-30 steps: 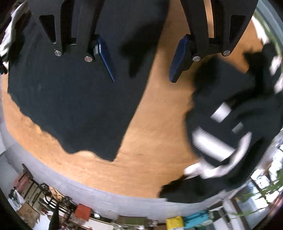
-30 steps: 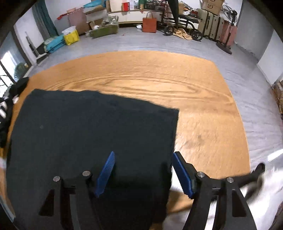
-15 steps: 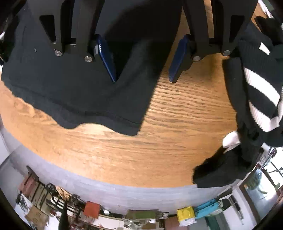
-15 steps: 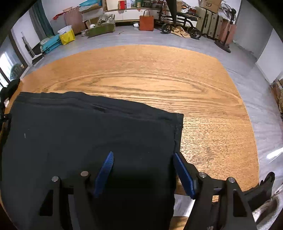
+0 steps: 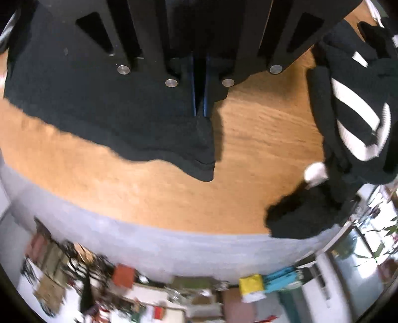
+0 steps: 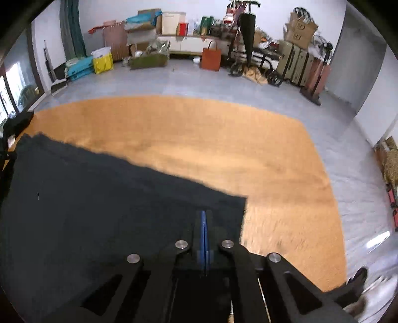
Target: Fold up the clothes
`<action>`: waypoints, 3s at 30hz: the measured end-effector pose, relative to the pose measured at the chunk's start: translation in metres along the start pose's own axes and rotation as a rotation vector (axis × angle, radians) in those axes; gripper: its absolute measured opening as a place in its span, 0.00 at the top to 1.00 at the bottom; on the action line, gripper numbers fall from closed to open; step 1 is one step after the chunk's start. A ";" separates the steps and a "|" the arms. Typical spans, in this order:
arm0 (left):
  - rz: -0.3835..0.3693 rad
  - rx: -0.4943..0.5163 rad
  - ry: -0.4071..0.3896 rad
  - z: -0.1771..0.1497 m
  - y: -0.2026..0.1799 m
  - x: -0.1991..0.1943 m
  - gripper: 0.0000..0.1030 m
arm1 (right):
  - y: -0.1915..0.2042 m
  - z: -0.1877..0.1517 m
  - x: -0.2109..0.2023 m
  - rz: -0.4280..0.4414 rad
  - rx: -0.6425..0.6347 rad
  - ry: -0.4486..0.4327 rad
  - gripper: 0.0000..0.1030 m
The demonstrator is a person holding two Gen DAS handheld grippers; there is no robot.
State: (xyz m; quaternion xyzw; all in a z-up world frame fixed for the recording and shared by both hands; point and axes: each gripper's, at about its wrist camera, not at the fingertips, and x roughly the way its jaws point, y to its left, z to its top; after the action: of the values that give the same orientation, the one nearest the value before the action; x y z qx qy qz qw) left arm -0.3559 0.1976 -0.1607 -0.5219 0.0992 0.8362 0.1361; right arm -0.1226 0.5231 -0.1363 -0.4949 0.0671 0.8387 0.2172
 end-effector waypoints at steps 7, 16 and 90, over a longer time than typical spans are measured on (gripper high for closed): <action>-0.001 0.034 0.000 -0.003 0.002 0.002 0.94 | -0.017 0.003 0.015 0.029 0.094 0.072 0.47; -0.021 0.027 -0.003 -0.007 0.006 0.006 0.94 | -0.023 -0.011 0.032 0.036 0.094 0.121 0.61; -0.332 0.076 0.162 -0.297 0.009 -0.163 0.43 | 0.086 -0.321 -0.152 0.435 0.136 0.153 0.30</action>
State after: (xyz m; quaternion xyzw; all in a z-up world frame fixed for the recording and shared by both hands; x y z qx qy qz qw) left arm -0.0392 0.0778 -0.1431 -0.5914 0.0540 0.7531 0.2832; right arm 0.1604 0.2955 -0.1751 -0.5151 0.2448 0.8194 0.0586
